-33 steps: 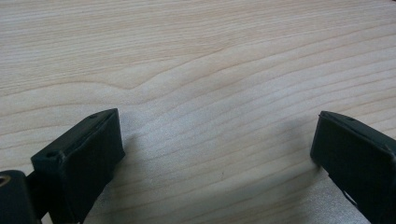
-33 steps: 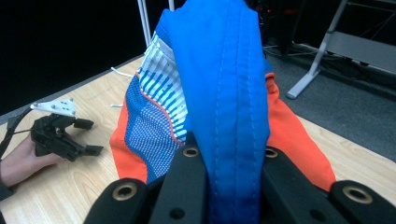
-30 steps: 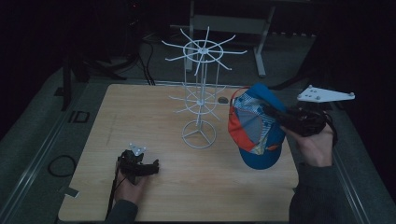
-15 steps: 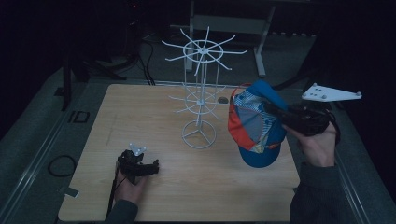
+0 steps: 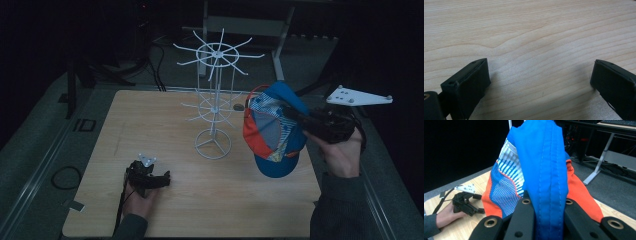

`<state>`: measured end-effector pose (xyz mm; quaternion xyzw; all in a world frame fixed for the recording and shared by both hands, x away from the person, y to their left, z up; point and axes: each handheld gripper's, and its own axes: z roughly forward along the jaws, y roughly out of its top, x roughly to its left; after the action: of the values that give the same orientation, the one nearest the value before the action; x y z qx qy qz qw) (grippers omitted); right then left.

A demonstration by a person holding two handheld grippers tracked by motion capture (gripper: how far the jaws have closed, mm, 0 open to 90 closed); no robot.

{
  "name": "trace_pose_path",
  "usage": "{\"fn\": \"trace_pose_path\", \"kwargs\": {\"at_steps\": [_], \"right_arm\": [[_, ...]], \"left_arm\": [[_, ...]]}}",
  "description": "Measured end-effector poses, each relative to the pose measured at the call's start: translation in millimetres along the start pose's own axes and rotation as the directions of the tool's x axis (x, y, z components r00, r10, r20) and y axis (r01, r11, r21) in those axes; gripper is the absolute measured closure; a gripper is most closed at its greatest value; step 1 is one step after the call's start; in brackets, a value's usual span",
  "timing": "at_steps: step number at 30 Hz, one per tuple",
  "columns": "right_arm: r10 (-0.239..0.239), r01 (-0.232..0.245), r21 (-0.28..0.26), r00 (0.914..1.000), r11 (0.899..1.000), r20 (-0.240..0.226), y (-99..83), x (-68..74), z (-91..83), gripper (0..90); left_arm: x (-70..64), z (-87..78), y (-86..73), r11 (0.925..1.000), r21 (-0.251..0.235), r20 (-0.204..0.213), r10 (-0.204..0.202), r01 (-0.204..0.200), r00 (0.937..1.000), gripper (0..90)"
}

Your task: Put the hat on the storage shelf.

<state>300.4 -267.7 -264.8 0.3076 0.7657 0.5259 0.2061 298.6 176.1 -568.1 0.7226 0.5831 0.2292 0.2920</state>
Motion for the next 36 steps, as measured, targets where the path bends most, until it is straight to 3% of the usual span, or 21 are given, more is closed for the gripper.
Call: {"fn": "trace_pose_path", "kwargs": {"at_steps": [20, 29, 36], "right_arm": [[0.003, -0.004, -0.046, 0.9996, 0.999, -0.028, 11.5, 4.3, -4.4, 87.7], [-0.018, 0.016, -0.084, 0.9994, 0.996, -0.028, 16.8, 10.0, -9.6, 87.7], [-0.05, 0.042, -0.123, 0.9969, 0.992, -0.06, 22.4, 15.9, -10.9, 87.7]], "left_arm": [[0.0, 0.0, 0.0, 1.0, 0.0, 0.0, 0.0, 0.0, 1.0, 2.8], [-0.3, 0.2, 0.3, 1.0, 0.001, 0.001, 0.004, -0.004, 1.0, 2.8], [-0.4, 0.1, 0.4, 1.0, 0.002, 0.001, 0.005, -0.005, 1.0, 2.8]]}}
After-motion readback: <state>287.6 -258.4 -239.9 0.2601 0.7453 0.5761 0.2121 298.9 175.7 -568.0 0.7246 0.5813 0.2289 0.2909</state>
